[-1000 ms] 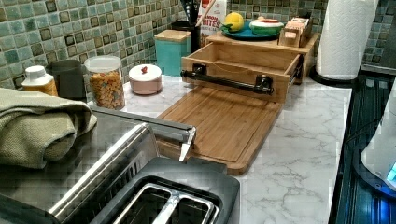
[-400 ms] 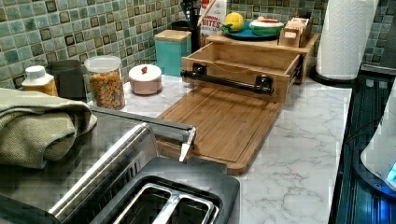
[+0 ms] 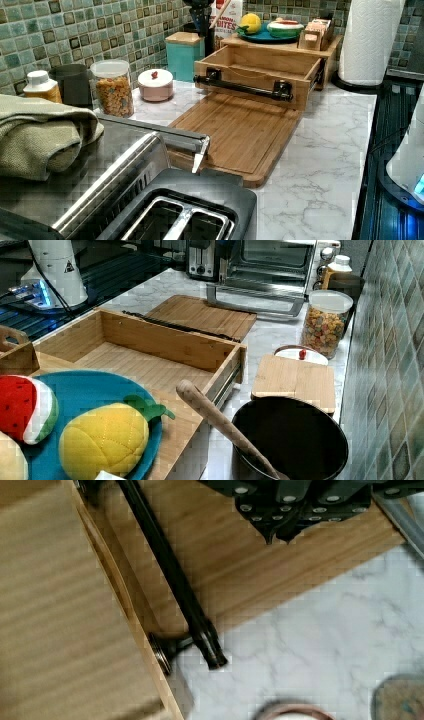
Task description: Close the drawer.
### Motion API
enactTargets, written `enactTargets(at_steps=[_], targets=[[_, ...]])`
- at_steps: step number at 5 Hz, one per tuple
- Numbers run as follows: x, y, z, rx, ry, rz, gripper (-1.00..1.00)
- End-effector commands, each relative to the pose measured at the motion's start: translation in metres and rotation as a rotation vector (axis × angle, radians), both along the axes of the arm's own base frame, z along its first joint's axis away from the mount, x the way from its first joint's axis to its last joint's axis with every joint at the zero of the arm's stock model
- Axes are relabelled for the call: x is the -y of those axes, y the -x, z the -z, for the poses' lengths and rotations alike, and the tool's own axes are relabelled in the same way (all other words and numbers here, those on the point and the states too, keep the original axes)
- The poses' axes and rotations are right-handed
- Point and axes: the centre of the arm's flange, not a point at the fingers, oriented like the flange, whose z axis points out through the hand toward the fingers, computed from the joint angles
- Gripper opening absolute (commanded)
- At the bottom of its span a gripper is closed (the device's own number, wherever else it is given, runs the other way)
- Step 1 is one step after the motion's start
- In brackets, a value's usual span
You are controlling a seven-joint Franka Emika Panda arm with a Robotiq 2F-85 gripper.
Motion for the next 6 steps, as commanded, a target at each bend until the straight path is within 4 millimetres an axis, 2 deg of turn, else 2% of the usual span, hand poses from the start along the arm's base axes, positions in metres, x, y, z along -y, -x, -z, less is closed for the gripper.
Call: enactTargets(at_steps=[1, 2, 3, 4, 5, 6], targets=[[-0.039, 0.058, 0.075, -0.006, 0.0, -0.232, -1.0], [-0.045, 0.084, 0.123, 0.027, 0.009, -0.319, -1.0], [-0.043, 0.095, 0.15, 0.011, 0.024, -0.373, -1.0], [-0.035, 0.103, 0.165, 0.006, 0.045, -0.456, -1.0], [-0.027, 0.112, 0.173, 0.044, 0.091, -0.478, -1.0], [-0.016, 0.112, 0.176, 0.045, 0.118, -0.492, -1.0]])
